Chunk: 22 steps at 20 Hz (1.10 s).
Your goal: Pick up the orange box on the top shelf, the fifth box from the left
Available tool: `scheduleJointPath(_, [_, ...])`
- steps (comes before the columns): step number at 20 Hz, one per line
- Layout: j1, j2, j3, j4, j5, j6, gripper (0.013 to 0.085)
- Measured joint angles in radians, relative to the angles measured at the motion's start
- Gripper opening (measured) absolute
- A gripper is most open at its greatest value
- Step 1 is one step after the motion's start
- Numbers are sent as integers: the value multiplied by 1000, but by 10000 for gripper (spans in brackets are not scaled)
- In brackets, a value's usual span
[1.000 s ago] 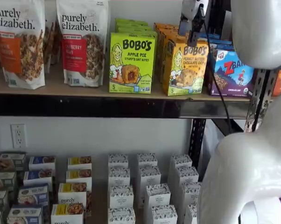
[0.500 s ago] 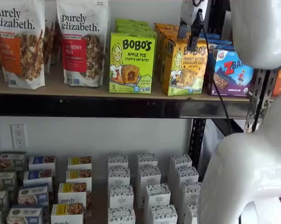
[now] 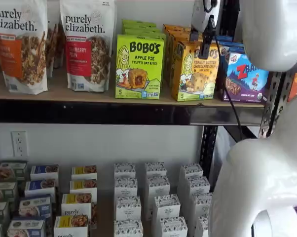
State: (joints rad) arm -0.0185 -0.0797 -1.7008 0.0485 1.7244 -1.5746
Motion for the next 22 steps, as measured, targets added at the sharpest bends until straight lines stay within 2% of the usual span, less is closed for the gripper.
scheduleJointPath(7, [2,23,0,-10,12,0,850])
scheduleJointPath(18, [-5,7,29,-16,-21,-8,850])
scheduleJointPath(20, [-7,9,26,-15,-17,-11,770])
scheduleJointPath(21, [-7,9,27,-17,-17,-11,770])
scheduleJointPath(22, [-7,8,29,-18,-19,-12,730])
